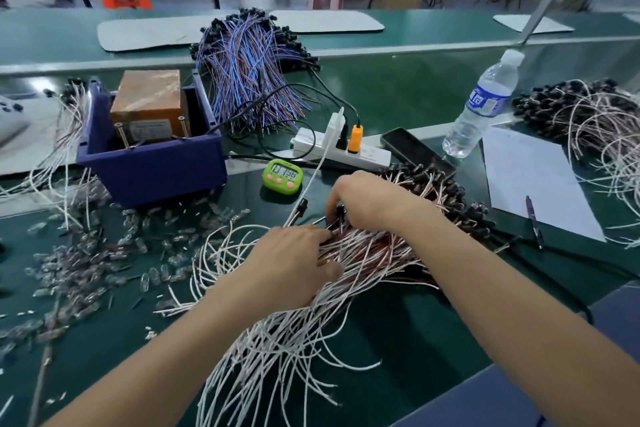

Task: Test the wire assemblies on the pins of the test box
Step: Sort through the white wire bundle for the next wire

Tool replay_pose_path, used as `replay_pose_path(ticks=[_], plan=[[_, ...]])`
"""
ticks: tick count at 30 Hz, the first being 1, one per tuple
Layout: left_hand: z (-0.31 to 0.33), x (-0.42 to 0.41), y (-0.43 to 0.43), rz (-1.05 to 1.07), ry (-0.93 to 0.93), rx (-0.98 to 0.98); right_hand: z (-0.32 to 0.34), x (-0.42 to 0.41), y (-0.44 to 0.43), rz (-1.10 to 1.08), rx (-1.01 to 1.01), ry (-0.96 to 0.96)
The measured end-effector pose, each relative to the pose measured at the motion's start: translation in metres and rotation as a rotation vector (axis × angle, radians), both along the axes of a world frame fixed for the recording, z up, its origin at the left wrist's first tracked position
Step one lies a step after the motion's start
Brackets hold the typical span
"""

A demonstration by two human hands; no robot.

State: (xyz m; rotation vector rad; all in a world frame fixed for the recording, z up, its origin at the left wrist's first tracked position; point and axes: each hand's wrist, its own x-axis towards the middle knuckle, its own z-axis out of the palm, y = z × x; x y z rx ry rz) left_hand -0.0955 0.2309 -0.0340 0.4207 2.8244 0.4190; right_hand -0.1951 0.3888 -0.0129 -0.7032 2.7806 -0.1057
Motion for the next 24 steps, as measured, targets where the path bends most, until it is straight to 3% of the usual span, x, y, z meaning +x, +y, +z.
replay_pose_path(ticks=[4,8,11,14,17,21,24], plan=[[0.000,0.001,-0.007,0.072,-0.009,0.048,0.008,-0.004,0.000,0.052,0.085,0.082],[0.000,0.004,-0.014,0.131,-0.023,-0.004,0.037,-0.009,0.030,0.013,0.019,0.489],[0.001,0.003,-0.016,0.100,0.029,-0.126,0.051,-0.005,0.059,-0.147,0.040,0.605],[-0.003,0.005,-0.015,0.045,0.100,-0.190,0.046,0.005,0.074,-0.288,0.211,0.533],[-0.007,0.007,-0.015,0.036,0.100,-0.065,0.043,0.015,0.074,-0.348,0.301,0.442],[-0.010,0.013,-0.013,0.034,0.110,0.134,0.046,0.022,0.041,-0.274,0.196,0.572],[-0.012,0.013,-0.012,0.114,0.165,0.217,0.033,0.018,-0.001,-0.183,0.001,0.345]])
